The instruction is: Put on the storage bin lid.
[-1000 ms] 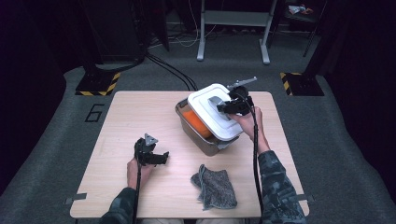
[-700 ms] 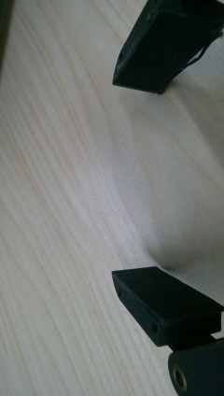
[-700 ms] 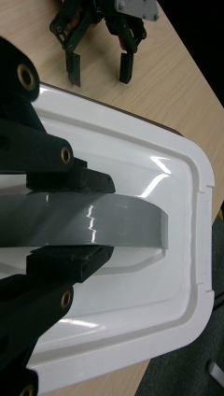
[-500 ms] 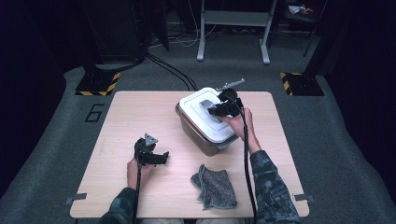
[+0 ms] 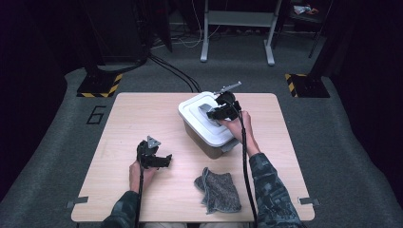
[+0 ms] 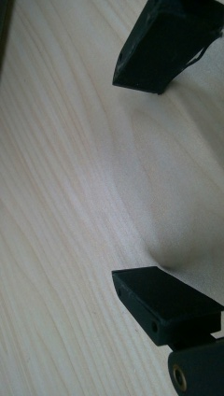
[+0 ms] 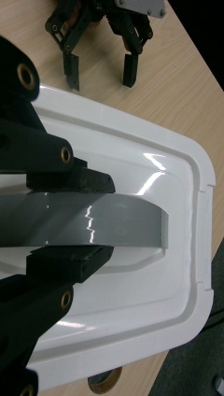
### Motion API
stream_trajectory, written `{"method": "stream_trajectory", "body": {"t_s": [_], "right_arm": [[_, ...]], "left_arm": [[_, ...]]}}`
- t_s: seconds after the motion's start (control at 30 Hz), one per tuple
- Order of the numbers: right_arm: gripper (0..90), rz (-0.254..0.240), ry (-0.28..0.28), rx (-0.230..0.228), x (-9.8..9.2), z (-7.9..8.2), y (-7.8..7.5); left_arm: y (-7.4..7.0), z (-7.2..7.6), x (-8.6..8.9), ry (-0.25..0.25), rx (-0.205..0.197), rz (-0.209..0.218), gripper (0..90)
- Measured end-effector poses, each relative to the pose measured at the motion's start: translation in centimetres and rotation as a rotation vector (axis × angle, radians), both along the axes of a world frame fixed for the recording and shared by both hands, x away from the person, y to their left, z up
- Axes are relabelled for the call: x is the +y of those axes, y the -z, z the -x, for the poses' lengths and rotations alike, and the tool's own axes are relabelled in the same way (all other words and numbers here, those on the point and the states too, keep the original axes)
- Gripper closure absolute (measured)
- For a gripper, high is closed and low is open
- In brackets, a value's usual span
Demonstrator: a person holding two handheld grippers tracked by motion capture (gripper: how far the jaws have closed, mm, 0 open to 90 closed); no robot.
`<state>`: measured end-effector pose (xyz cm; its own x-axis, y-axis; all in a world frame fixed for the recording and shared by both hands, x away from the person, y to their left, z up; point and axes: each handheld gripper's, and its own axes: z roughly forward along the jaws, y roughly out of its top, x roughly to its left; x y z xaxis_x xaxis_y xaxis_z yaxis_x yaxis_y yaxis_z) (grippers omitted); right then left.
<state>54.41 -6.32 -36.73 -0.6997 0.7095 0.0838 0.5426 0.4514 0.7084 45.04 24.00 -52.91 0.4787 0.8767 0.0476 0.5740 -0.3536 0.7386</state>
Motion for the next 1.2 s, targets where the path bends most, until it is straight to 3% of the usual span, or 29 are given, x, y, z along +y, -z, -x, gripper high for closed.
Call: {"method": "stream_trajectory", "body": {"t_s": [0.43, 0.83, 1.2], "right_arm": [[66.2, 0.013, 0.003, -0.015, 0.2, 0.5, 0.6], [19.8, -0.004, 0.028, -0.068, -1.1, 1.6, -0.7], [9.7, 0.012, 0.055, -0.103, -3.8, 4.0, -1.7]], "left_arm": [[0.0, 0.0, 0.0, 0.000, -0.001, 0.000, 6.7], [0.0, 0.0, 0.0, -0.001, -0.001, 0.000, 6.7], [0.0, 0.0, 0.0, -0.001, -0.001, -0.001, 6.7]]}}
